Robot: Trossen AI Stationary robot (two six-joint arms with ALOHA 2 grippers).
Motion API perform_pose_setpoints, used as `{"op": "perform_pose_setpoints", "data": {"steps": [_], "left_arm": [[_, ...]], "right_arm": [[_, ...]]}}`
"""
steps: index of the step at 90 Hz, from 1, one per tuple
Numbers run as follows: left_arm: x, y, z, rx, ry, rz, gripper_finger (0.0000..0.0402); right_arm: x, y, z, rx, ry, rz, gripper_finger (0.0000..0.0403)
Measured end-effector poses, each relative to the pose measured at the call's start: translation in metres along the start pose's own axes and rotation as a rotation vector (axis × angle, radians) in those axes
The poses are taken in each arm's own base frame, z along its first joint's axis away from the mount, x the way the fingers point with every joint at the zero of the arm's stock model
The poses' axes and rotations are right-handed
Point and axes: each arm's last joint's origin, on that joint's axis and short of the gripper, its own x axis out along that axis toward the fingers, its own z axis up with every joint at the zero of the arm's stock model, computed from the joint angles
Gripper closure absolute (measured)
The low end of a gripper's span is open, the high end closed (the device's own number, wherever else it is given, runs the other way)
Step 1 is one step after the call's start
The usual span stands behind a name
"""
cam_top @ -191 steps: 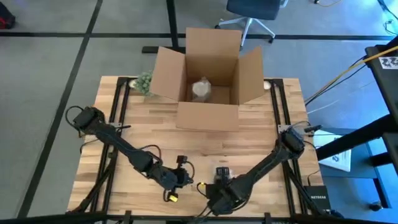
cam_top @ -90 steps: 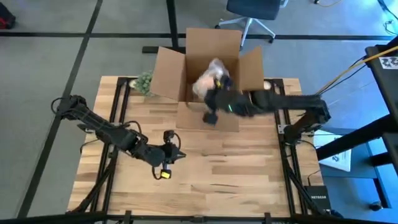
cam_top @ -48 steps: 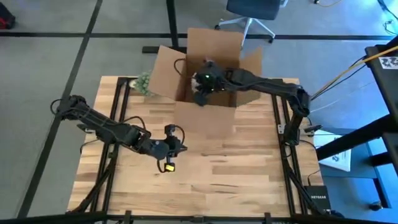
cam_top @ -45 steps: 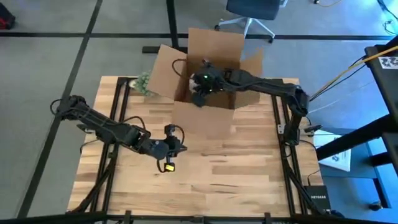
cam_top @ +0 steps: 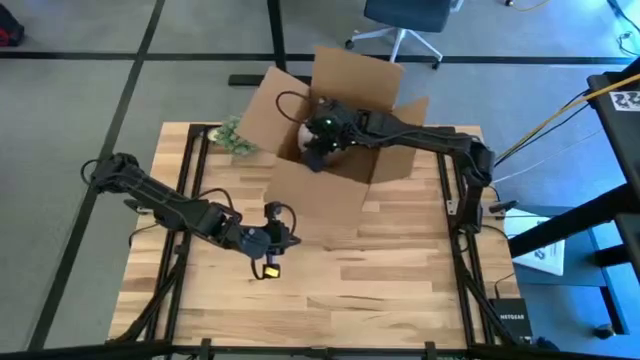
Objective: Wrap mug
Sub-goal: Put the wrapped orange mug into the cardboard box
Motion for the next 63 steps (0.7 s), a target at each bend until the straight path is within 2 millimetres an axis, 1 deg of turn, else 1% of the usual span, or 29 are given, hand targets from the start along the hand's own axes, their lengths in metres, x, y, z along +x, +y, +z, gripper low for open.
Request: {"op": "perform_pose_setpoints", "data": {"steps": [10,20,30,46,53,63], "left_arm": [[0.000,0.000,0.000,0.000,-0.001,0.000,0.0402],[0.000,0.000,0.000,0.000,-0.001,0.000,0.0402],[0.000,0.000,0.000,0.000,-0.001,0.000,0.0402],[0.000,0.000,0.000,-0.001,-0.003,-0.001,0.0402],[0.000,0.000,0.000,-0.001,-0.003,-0.001,0.0402],[0.000,0.000,0.000,-0.001,-0.001,-0.015,0.0402]], "right_arm": [[-0.009,-0.011,0.002,0.034,-0.007,-0.043,0.0381],[-0.012,-0.026,0.001,0.074,0.020,-0.111,0.0380],[0.003,-0.032,-0.008,0.098,0.065,-0.117,0.0376],[0.032,-0.033,-0.032,0.102,0.172,-0.105,0.0363],[0.043,-0.035,-0.040,0.103,0.202,-0.124,0.0342],[0.051,-0.036,-0.046,0.103,0.220,-0.132,0.0291]]}}
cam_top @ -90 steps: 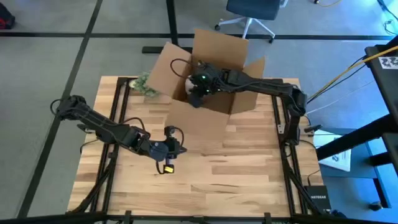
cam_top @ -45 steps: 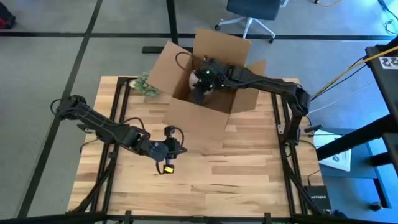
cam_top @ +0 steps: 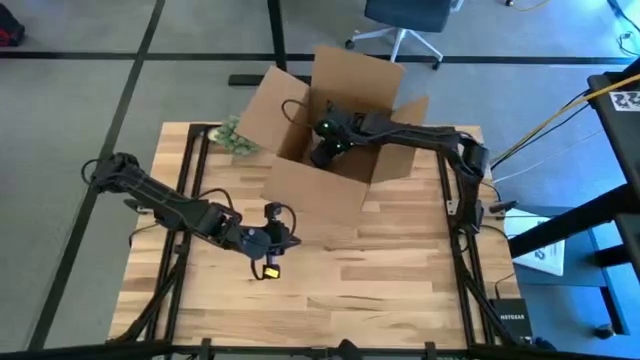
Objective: Wrap mug
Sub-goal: Put the wrapped orange mug into the cardboard box, then return to Home Position
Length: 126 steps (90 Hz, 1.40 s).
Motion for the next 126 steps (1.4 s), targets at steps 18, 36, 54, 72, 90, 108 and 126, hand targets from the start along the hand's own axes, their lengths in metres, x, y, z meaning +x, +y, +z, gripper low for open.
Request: {"op": "perform_pose_setpoints", "data": {"steps": [18,36,54,72,90,108,126], "left_arm": [[0.000,0.000,0.000,0.001,0.003,-0.007,0.0402],[0.000,0.000,0.000,0.002,0.005,-0.007,0.0402],[0.000,0.000,0.000,0.021,0.005,-0.007,0.0402],[0.000,0.000,-0.001,0.023,0.010,-0.013,0.0402],[0.000,0.000,-0.004,0.037,0.039,-0.009,0.0402],[-0.003,-0.001,-0.007,0.036,0.061,-0.013,0.0402],[-0.033,0.009,-0.008,0.020,0.071,0.007,0.0402]], "right_arm": [[-0.005,0.001,0.005,-0.001,-0.031,0.006,0.0192],[-0.046,0.001,0.020,-0.017,-0.091,0.025,0.0138],[-0.072,0.001,0.025,-0.019,-0.092,0.029,0.0131],[-0.108,0.005,0.024,-0.037,-0.019,0.053,0.0132],[-0.158,0.029,0.014,-0.136,0.009,0.055,0.0132],[-0.184,0.061,-0.015,-0.265,-0.010,0.072,0.0136],[-0.217,0.096,-0.067,-0.436,-0.093,0.260,0.0188]]}}
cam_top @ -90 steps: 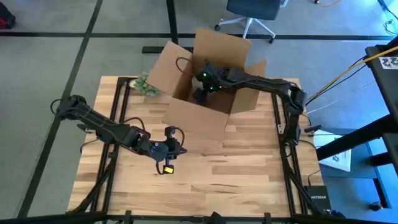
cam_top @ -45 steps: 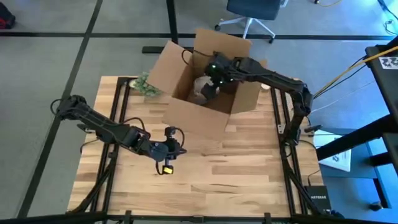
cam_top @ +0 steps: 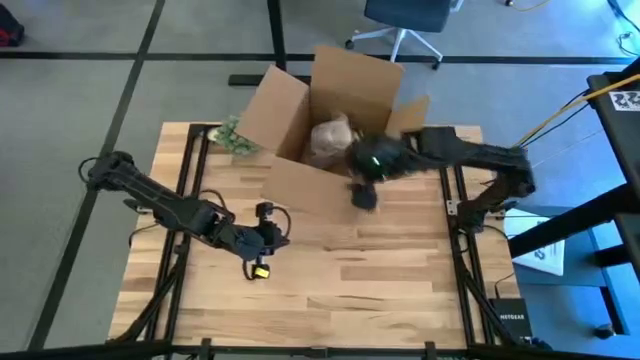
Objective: Wrap mug
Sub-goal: Return to Home Position
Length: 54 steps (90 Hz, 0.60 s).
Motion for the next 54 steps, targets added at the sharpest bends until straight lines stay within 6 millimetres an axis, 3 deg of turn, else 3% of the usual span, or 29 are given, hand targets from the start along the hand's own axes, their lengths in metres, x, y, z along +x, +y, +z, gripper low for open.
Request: {"op": "perform_pose_setpoints", "data": {"steps": [12,21,37,54], "left_arm": [[-0.026,0.015,-0.008,-0.026,-0.071,-0.017,0.0402],[-0.037,0.030,-0.028,-0.097,-0.123,-0.035,0.0402],[-0.034,0.036,-0.071,-0.198,-0.316,-0.180,0.0402],[-0.030,0.049,-0.099,-0.227,-0.367,-0.148,0.0402]], "right_arm": [[-0.011,0.022,-0.029,0.012,-0.098,0.103,0.0244],[-0.014,0.036,-0.060,-0.001,-0.179,0.185,0.0293],[0.011,0.049,-0.116,0.021,-0.340,0.268,0.0384],[0.034,0.044,-0.160,0.027,-0.417,0.291,0.0387]]}}
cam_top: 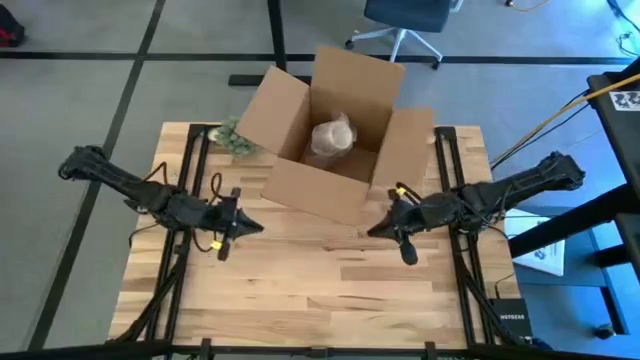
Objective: Wrap mug
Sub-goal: Return to Home Position
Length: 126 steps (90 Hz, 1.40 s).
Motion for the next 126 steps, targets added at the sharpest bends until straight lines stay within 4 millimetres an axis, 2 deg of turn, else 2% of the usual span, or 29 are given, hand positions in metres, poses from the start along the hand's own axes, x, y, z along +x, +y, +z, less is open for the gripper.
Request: {"op": "perform_pose_setpoints", "data": {"steps": [10,25,37,47,69,84,101,126], "left_arm": [[0.000,0.008,-0.012,-0.033,0.006,0.030,0.0402],[0.002,0.015,-0.023,-0.028,0.042,0.102,0.0402],[0.002,0.015,-0.023,-0.081,0.045,0.112,0.0402],[0.006,0.015,-0.030,-0.009,0.029,0.048,0.0402],[0.015,0.028,-0.049,-0.002,-0.090,-0.089,0.0402],[0.016,0.042,-0.067,-0.020,-0.128,-0.061,0.0402],[0.015,0.055,-0.081,-0.061,-0.204,-0.080,0.0402],[0.013,0.067,-0.085,-0.101,-0.226,-0.164,0.0402]], "right_arm": [[-0.005,-0.008,-0.018,-0.011,-0.028,-0.035,0.0391],[-0.014,-0.016,-0.031,0.009,0.001,-0.145,0.0401],[-0.013,-0.015,-0.032,0.056,0.013,-0.126,0.0395],[-0.011,-0.015,-0.039,-0.007,0.050,-0.078,0.0393],[-0.019,-0.021,-0.060,-0.053,-0.109,-0.051,0.0393],[-0.025,-0.030,-0.087,-0.103,-0.161,-0.080,0.0393],[-0.035,-0.036,-0.105,-0.089,-0.230,-0.089,0.0393],[-0.041,-0.041,-0.127,-0.108,-0.341,-0.029,0.0393]]}}
